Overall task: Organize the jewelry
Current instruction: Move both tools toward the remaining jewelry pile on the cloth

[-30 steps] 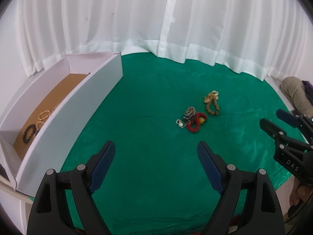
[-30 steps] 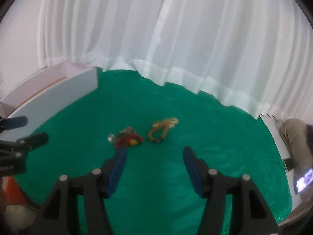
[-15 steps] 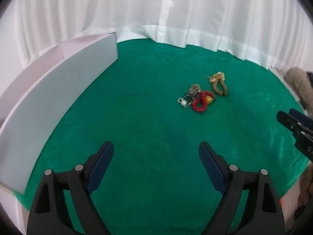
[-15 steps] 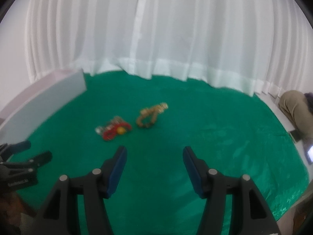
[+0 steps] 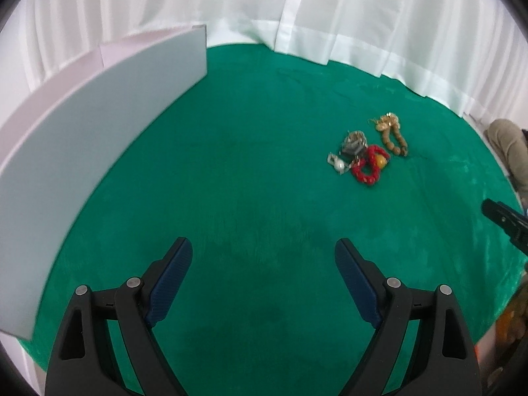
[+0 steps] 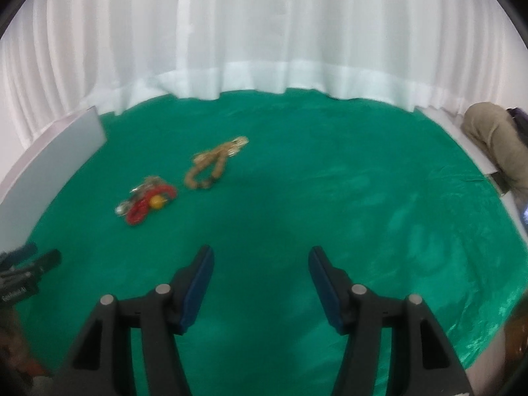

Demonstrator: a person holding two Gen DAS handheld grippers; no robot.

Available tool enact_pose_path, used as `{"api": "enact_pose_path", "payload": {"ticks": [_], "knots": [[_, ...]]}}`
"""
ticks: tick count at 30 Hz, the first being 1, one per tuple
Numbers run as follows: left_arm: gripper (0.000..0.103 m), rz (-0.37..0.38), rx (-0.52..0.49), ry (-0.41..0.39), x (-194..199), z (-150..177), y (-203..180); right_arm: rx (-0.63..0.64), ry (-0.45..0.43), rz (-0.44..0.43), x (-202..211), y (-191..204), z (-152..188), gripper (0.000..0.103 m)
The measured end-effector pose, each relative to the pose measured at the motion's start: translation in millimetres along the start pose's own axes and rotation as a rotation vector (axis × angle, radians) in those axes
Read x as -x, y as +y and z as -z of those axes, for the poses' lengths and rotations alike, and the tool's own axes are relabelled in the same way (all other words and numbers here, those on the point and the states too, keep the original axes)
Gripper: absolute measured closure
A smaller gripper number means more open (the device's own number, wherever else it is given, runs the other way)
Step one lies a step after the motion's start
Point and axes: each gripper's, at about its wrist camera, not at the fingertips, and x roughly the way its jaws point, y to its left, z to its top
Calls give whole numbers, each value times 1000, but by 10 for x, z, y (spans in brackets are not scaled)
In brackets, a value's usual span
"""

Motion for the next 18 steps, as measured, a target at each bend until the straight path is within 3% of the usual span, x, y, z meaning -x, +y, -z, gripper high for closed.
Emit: {"api": "enact_pose_path", "payload": {"ticks": [5,11,18], "knots": [[14,-29,-20,20,-80,-14,-5,64,9,-6,-113,195,-60,42],[14,-60,1,-2,-139,-117,43,36,7,11,-277,85,-111,42],[14,-68,0,35,-355,-367,-32,0,10,-21,-456,-22,-175,42]]}}
